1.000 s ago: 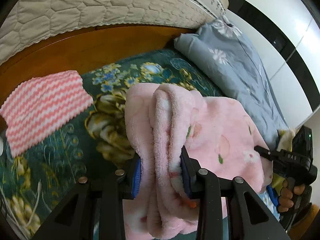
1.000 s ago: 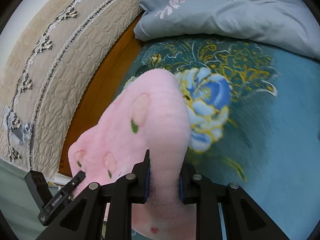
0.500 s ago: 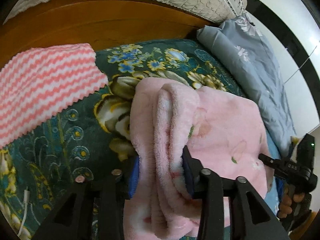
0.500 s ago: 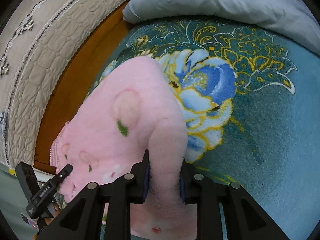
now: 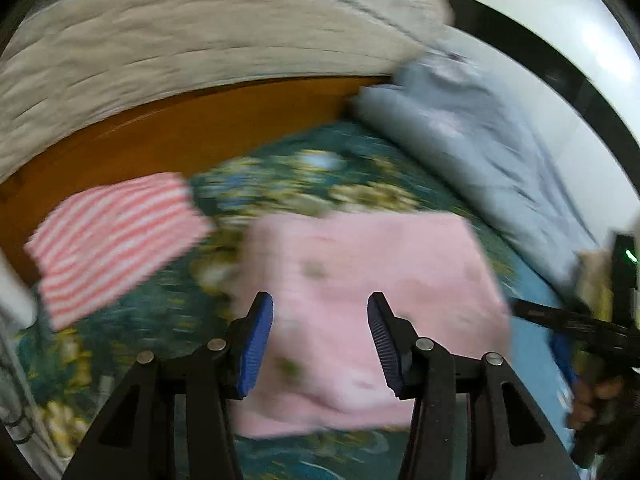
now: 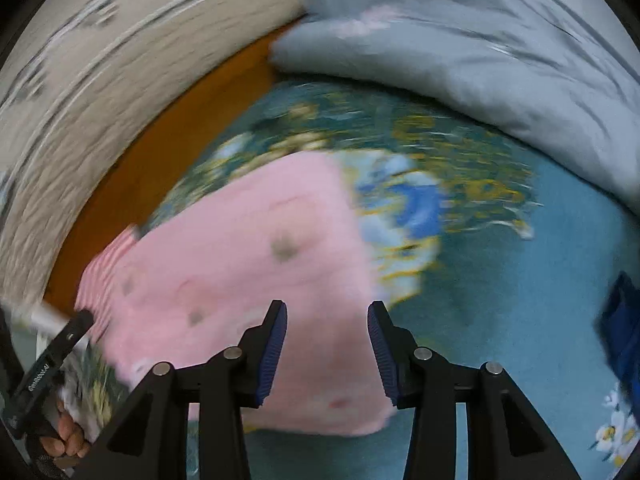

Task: Fold clothes
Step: 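Lift the pink bundle with both tools and set it beside the striped cloth, then open both tools and release the folded pink bundle onto the bed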

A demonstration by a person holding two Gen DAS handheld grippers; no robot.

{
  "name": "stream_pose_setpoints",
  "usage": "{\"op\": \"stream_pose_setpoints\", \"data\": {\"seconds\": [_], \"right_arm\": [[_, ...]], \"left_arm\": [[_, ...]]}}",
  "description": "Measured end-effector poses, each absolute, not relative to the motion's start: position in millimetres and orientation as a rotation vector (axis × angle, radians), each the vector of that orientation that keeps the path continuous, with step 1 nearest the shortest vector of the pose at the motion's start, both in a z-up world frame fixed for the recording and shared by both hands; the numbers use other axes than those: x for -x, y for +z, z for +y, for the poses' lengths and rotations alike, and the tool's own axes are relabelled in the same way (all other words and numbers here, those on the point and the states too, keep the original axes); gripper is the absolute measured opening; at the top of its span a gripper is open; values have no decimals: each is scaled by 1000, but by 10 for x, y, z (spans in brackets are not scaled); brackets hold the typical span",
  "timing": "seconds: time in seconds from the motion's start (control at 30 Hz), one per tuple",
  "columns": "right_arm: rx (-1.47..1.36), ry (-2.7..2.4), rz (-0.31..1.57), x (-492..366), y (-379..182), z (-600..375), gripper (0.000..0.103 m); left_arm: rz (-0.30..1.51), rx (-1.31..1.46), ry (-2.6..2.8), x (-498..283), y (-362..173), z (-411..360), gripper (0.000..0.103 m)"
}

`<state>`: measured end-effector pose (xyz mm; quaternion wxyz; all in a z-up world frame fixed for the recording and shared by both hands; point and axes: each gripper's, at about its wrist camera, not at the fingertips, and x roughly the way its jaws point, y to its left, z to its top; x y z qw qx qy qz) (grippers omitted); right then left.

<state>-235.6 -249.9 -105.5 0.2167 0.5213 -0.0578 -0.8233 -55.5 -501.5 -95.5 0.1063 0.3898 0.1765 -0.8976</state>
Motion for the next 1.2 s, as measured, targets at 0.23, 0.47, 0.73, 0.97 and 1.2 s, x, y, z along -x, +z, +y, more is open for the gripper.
{"op": "stream_pose_setpoints", "data": {"seconds": [0.23,0.47,0.73,0.97,1.2], "right_arm": [[-1464,-2200,33,2112,-1314,-2744,46],[-1511,-2225,-81,2207,-1515,-2496,46],[-1525,-2250,25,2168,-1553,-2616,46],[-1447,-2292,55,1808,-1352,-2660,46],[-1453,-2269,62,1399,-1469,-2796,46]], "left_arm": [[367,-1328,-2623,455,-1363,-4935,40],[389,-1320,-2607,433,-1481,-5006,40],[422,-1319,-2598,455,-1530,-5047,40],[497,-1273,-2588,218,-1335,-4953,40],[514,-1279,-2534,-222,-1482,-4739,40]]}}
